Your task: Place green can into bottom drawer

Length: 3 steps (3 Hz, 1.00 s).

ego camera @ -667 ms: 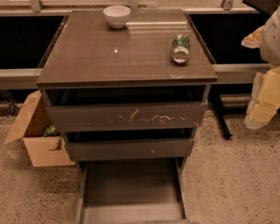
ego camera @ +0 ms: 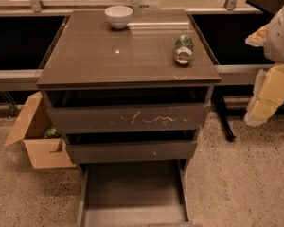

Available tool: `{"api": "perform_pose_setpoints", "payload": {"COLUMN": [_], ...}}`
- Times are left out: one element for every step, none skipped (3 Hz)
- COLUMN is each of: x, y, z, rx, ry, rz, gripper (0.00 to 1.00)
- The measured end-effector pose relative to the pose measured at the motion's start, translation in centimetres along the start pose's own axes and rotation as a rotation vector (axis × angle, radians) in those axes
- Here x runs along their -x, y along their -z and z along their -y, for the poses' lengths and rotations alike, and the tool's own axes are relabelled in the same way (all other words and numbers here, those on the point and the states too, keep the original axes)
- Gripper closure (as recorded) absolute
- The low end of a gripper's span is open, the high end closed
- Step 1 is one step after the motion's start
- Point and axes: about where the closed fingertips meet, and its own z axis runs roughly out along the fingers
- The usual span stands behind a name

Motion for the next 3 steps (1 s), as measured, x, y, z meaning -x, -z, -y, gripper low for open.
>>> {"api": "perform_pose_setpoints", "payload": {"x": [0.4, 1.3, 2.6], "y": [-1.4, -4.2, -8.4], "z": [3.1, 7.0, 10.8], "rx": [0.010, 0.038, 0.065], "ry": [-0.086, -0.189, -0.309], "rz": [0.073, 0.122, 0.149], "gripper": [0.00, 0.00, 0.00]}}
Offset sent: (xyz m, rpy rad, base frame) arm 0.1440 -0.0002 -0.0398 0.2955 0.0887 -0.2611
